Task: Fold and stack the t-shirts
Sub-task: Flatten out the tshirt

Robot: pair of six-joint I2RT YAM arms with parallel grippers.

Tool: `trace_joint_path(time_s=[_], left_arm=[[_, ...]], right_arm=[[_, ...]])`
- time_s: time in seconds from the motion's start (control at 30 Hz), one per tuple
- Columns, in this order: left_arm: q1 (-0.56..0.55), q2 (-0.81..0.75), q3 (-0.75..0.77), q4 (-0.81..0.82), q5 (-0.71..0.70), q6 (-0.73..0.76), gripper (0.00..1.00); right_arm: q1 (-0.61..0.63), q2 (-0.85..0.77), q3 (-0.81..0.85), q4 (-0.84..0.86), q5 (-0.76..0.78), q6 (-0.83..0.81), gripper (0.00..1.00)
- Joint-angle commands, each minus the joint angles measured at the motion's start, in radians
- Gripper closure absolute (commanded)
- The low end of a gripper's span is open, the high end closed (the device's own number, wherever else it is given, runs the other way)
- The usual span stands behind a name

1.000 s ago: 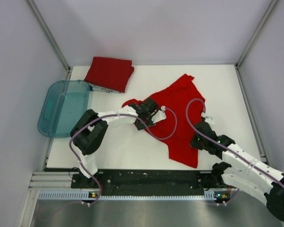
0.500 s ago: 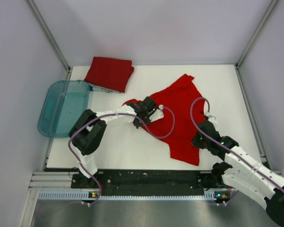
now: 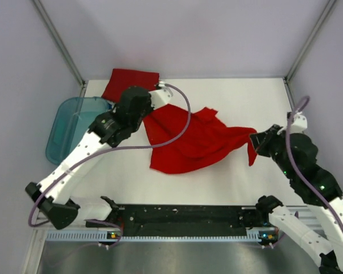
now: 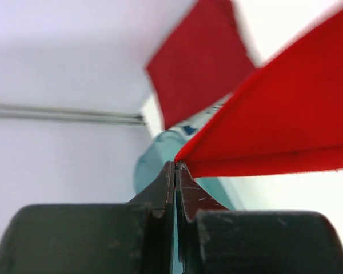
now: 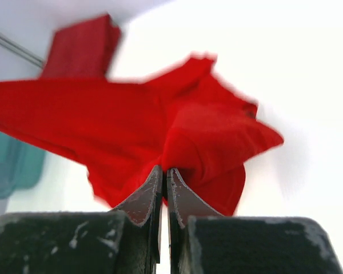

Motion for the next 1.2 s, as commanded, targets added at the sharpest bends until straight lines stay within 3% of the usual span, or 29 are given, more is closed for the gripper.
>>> trace_joint_path(time_s=[0.0, 0.1, 0.27, 0.37, 0.47, 0.57, 0.6, 0.63, 0.67, 0.7, 0.73, 0.97, 1.07, 1.17], left_arm=[[0.012, -0.110, 0.036, 0.139, -0.240, 0.139, 1.00], [0.089, -0.135, 0.047, 0.273, -0.256, 0.183, 1.00], [0.123, -0.056, 0.002, 0.320, -0.102, 0.161, 1.00], [0.143, 0.082, -0.022, 0.423, -0.063, 0.153, 1.00], [0.178, 0.303, 0.075, 0.469, -0.068, 0.119, 0.97], [0.201, 0.529, 0.281, 0.417, -0.126, 0.075, 0.46], [0.203, 0.587, 0.356, 0.385, -0.158, 0.068, 0.36], [0.198, 0.613, 0.384, 0.355, -0.164, 0.056, 0.34], [0.192, 0.610, 0.383, 0.336, -0.148, 0.039, 0.20], [0.183, 0.579, 0.352, 0.325, -0.099, 0.023, 0.19], [0.175, 0.513, 0.297, 0.321, -0.042, 0.013, 0.01], [0.052, 0.037, -0.161, 0.040, 0.550, 0.103, 0.05], [-0.012, -0.099, -0.388, -0.028, 0.661, 0.163, 0.06], [-0.044, -0.167, -0.611, 0.006, 0.692, 0.202, 0.07]], right_arm=[[-0.010, -0.017, 0.150, -0.050, -0.004, -0.112, 1.00], [-0.010, -0.018, 0.162, -0.073, 0.036, -0.135, 1.00], [-0.010, -0.006, 0.090, -0.076, 0.011, -0.111, 1.00], [-0.010, 0.005, 0.035, -0.067, 0.008, -0.097, 1.00], [-0.010, 0.017, -0.006, -0.059, 0.040, -0.085, 1.00], [-0.009, 0.037, -0.056, -0.027, 0.079, -0.082, 1.00], [-0.010, 0.051, -0.066, -0.019, 0.079, -0.082, 1.00], [-0.012, 0.063, -0.077, -0.013, 0.077, -0.079, 1.00], [-0.010, 0.075, -0.085, -0.002, 0.065, -0.077, 1.00], [-0.012, 0.089, -0.096, 0.008, 0.062, -0.077, 1.00], [-0.012, 0.097, -0.105, 0.022, 0.057, -0.076, 1.00], [-0.026, 0.152, -0.142, 0.081, 0.019, -0.086, 1.00], [-0.035, 0.163, -0.161, 0.097, -0.003, -0.085, 1.00], [-0.052, 0.167, -0.175, 0.110, -0.016, -0.083, 1.00]])
